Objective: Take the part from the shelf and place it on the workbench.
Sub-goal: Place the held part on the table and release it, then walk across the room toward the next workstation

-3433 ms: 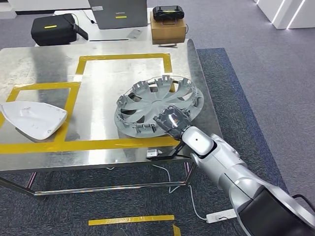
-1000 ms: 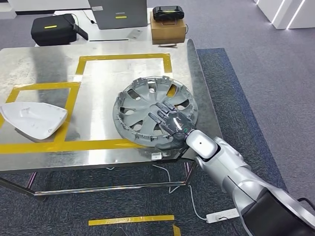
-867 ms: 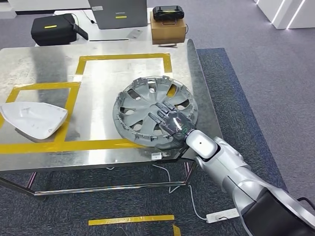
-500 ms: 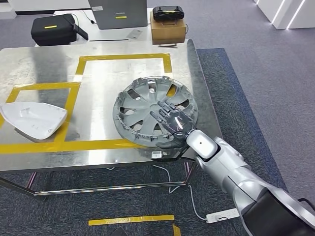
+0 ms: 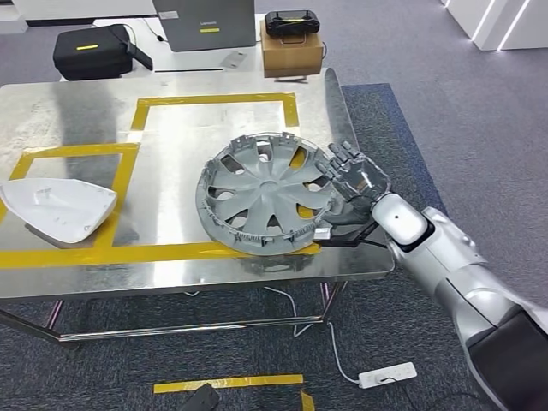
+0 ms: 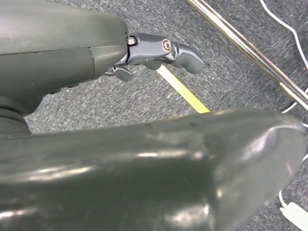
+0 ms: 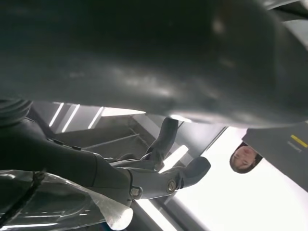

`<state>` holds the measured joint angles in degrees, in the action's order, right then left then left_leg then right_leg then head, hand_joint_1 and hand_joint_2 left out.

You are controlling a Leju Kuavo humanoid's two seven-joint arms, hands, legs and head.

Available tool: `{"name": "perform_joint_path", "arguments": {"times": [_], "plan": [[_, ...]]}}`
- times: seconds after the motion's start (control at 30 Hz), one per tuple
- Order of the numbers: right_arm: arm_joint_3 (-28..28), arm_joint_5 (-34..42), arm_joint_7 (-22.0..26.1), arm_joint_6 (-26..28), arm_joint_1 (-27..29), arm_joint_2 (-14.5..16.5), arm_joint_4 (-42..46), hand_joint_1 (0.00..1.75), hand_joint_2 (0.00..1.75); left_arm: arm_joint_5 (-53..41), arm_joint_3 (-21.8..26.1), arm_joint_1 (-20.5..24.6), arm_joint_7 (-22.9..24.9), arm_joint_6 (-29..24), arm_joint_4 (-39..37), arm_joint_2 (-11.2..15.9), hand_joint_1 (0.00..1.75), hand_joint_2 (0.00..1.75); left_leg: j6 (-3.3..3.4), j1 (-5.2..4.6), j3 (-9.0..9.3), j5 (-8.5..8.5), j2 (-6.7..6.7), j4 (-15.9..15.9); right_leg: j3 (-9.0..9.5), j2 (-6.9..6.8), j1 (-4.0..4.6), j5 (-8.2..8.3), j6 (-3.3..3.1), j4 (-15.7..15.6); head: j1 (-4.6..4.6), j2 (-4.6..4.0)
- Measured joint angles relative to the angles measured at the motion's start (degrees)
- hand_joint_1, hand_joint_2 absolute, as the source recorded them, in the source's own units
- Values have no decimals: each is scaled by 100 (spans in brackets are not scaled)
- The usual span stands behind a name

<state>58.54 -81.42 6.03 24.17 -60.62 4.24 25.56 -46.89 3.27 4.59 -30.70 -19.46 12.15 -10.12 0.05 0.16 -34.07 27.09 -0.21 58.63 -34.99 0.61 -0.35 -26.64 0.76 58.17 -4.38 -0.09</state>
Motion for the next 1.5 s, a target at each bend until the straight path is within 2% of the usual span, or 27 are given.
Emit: {"name": "perform_joint_path", "arguments": {"times": [0.13,0.23,0.53,0.6,0.67,0.8,0.9,0.97,1.03,1.2,1.27,1.3,1.33,1.4,1.43,1.5], "plan": [[5,-62,-43,-207,-196,-340,246,0,0,50,46,33,-1,-58,1,-34,0,0,2,0,0,0,-2,1,0,-8,0,0,0,0,0,0],[5,-70,-16,-444,-405,-717,527,0,0,101,109,50,9,-133,1,-54,0,0,4,-1,0,-1,-4,2,1,-11,-1,0,0,0,1,0],[1,207,43,-1202,-962,-2431,1724,0,0,270,290,96,29,-279,2,-105,0,0,26,-25,1,7,-12,10,2,-17,-24,-1,10,-4,0,-1],[-8,381,24,-1386,-991,-2945,2057,0,0,313,329,116,23,-311,2,-121,0,0,41,-31,3,10,-24,14,5,-31,-29,-5,27,-6,-2,0],[-38,655,21,-1520,-1007,-3646,2473,0,0,352,380,128,15,-341,2,-137,0,0,57,-34,0,7,-66,19,15,-75,-31,-18,53,-8,-2,-1],[-208,1481,-178,-1507,-799,-5400,3454,0,0,450,481,115,-11,-402,2,-153,0,0,103,-38,-2,27,-131,28,44,-145,-35,-49,91,-14,1,-1],[-432,2317,-829,-1050,-155,-6815,4185,0,0,510,571,110,-33,-443,2,-166,0,0,139,-41,20,64,-141,33,78,-153,-35,-78,110,-24,1,-1],[-484,2847,-1427,-571,243,-7492,4466,0,0,546,606,109,-39,-477,2,-173,0,0,150,-43,35,87,-142,33,94,-148,-38,-91,120,-28,1,-2],[-476,3020,-1644,-372,365,-7686,4537,0,0,558,617,110,-40,-488,2,-175,0,0,154,-44,39,95,-143,33,101,-148,-39,-97,123,-29,5,-2],[-471,3044,-1676,-338,393,-7709,4546,0,0,558,619,110,-40,-490,2,-175,0,0,157,-45,38,97,-144,32,104,-150,-40,-100,123,-29,7,-1],[-365,3274,-2065,62,503,-7998,4639,0,0,568,642,107,-41,-501,2,-176,0,0,161,-49,46,104,-142,31,113,-147,-43,-109,124,-28,6,0],[-77,3483,-2644,509,536,-8373,4803,0,0,582,671,103,-41,-519,2,-176,0,0,163,-51,60,112,-135,29,122,-138,-45,-118,125,-28,3,-1],[496,3881,-3296,955,581,-8932,5092,0,0,595,719,99,-40,-552,2,-176,0,0,160,-52,86,137,-117,25,146,-116,-46,-134,126,-28,5,0],[1824,4676,-4269,1508,581,-10004,5726,0,0,614,816,91,-37,-631,2,-169,0,0,159,-57,146,179,-70,17,203,-70,-52,-164,133,-29,14,-1],[2277,4999,-4370,1536,593,-10317,5931,0,0,614,850,89,-36,-660,2,-166,0,0,158,-58,174,194,-50,16,225,-53,-54,-174,137,-31,22,0],[2514,5161,-4371,1537,578,-10451,6023,0,0,615,868,89,-36,-677,2,-160,0,0,163,-63,191,195,-40,15,237,-48,-59,-178,143,-33,27,-1]]}}
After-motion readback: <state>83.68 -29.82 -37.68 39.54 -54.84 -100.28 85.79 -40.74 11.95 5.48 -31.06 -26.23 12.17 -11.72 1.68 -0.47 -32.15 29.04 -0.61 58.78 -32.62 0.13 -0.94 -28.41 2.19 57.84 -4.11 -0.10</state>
